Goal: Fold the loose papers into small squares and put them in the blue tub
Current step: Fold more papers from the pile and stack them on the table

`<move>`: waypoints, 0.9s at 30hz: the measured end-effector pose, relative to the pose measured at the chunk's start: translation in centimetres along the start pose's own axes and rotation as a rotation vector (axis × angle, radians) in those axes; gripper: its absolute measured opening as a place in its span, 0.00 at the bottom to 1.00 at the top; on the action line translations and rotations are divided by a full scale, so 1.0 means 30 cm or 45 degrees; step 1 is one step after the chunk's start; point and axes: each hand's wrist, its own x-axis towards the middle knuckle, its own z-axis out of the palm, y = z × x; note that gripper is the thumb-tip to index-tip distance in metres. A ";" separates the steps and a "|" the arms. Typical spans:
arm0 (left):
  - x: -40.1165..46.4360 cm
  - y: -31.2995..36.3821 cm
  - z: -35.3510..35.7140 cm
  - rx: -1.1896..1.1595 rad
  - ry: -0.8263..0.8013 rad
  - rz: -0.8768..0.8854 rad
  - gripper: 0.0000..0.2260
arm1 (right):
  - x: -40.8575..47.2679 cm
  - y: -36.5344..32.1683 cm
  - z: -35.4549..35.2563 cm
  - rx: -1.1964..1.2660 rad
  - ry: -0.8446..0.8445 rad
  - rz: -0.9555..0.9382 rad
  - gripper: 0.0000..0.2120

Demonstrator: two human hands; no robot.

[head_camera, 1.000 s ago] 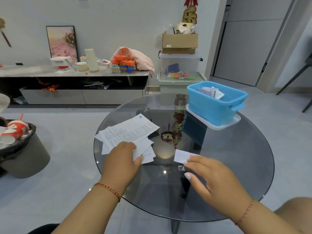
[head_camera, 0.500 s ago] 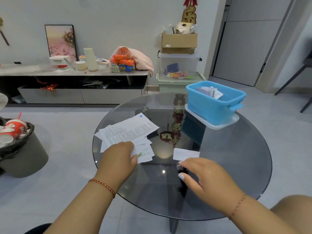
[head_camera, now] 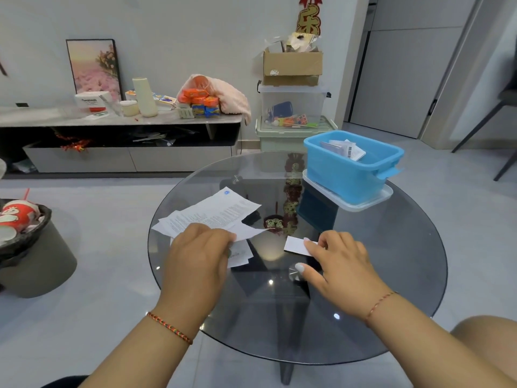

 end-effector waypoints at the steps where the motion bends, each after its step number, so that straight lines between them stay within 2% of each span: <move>1: -0.008 0.021 -0.006 -0.033 0.028 0.041 0.09 | -0.006 -0.003 -0.005 0.023 0.005 -0.003 0.41; 3: -0.035 0.068 -0.015 -0.112 0.057 0.151 0.05 | -0.025 -0.011 -0.022 0.127 0.113 -0.033 0.38; 6: -0.086 0.134 -0.017 -0.249 0.009 0.332 0.10 | -0.070 -0.006 -0.032 0.358 0.327 -0.205 0.33; 11: -0.171 0.208 -0.019 -0.418 -0.044 0.504 0.08 | -0.151 0.015 -0.034 0.650 0.161 -0.439 0.12; 13: -0.201 0.220 -0.019 -0.444 -0.160 0.366 0.09 | -0.174 0.023 -0.028 0.711 0.048 -0.414 0.10; 16: -0.238 0.228 -0.018 -0.455 -0.355 -0.021 0.14 | -0.194 0.022 -0.025 0.805 -0.023 -0.340 0.06; 18: -0.250 0.237 -0.019 -0.465 -0.395 -0.237 0.14 | -0.192 0.014 -0.026 0.902 -0.020 -0.232 0.05; 20: -0.250 0.249 -0.021 -0.484 -0.365 -0.386 0.13 | -0.178 0.002 -0.026 0.992 -0.012 -0.077 0.10; 23: -0.240 0.269 -0.017 -0.522 -0.326 -0.472 0.23 | -0.154 -0.012 -0.022 1.007 -0.055 0.073 0.16; 27: -0.244 0.266 -0.008 -0.427 -0.311 -0.436 0.32 | -0.142 -0.035 -0.022 0.885 -0.039 0.121 0.22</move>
